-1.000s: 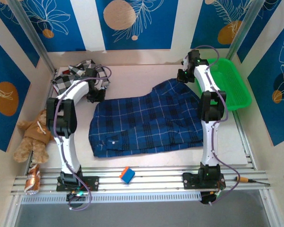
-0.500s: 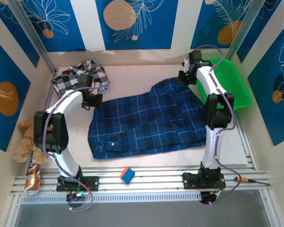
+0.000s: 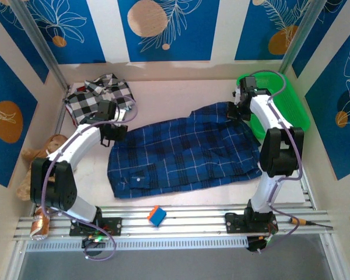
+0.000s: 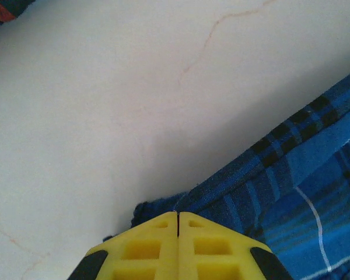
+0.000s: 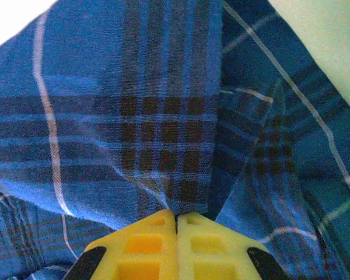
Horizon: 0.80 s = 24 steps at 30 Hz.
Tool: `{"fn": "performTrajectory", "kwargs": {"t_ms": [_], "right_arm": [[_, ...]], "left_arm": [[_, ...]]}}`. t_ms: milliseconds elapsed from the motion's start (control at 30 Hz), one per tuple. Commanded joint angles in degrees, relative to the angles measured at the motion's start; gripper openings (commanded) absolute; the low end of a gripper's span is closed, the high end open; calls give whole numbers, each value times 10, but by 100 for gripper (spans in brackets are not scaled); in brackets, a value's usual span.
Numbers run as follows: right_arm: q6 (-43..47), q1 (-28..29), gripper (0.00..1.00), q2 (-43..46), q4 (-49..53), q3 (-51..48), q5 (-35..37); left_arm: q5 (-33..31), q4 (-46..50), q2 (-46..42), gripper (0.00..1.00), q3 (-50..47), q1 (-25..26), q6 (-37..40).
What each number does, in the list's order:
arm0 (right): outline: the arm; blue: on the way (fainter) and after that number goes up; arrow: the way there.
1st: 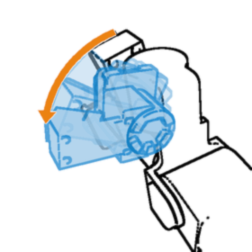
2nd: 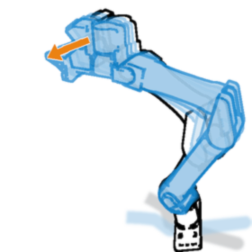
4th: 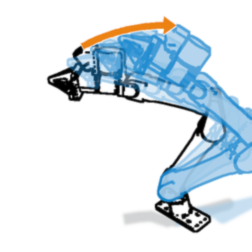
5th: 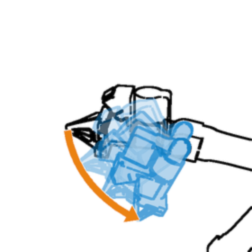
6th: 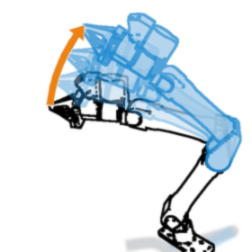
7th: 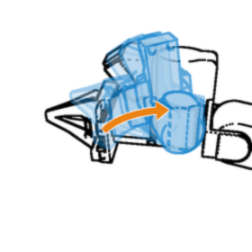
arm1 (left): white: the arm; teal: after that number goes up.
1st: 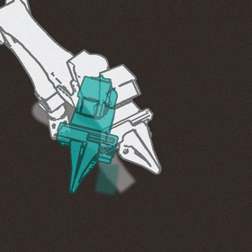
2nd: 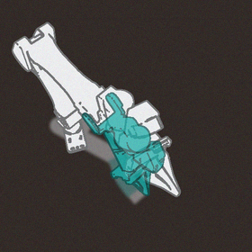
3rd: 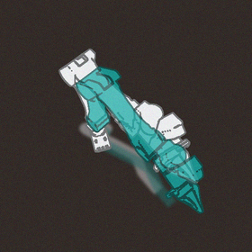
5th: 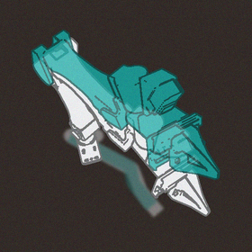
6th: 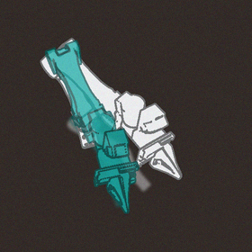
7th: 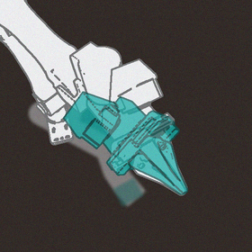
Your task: Fold and stack the long sleeve shirts
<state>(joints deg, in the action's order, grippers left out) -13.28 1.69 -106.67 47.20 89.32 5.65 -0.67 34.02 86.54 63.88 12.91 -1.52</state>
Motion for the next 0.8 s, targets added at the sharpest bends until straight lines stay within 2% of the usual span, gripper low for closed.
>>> {"fn": "performTrajectory", "kwargs": {"t_ms": [0, 233, 500, 700, 733, 767], "right_arm": [[-37, -9, 0, 39, 15, -39, 24], [-83, -19, 0, 96, 33, -123, 42], [-133, -17, 0, 130, 34, -234, 45], [-165, -14, 0, 122, 24, -295, 52], [-168, -13, 0, 118, 24, -301, 52], [-171, -13, 0, 115, 24, -305, 57]], "left_arm": [[-63, 47, -28, 0, -24, 18, 12], [-116, 82, -61, 1, -68, 36, -26], [-128, 124, -64, 1, -111, 64, -112], [-113, 169, -32, 6, -122, 77, -180], [-107, 177, -29, 9, -129, 77, -197], [-102, 182, -29, 17, -136, 77, -211]]}}
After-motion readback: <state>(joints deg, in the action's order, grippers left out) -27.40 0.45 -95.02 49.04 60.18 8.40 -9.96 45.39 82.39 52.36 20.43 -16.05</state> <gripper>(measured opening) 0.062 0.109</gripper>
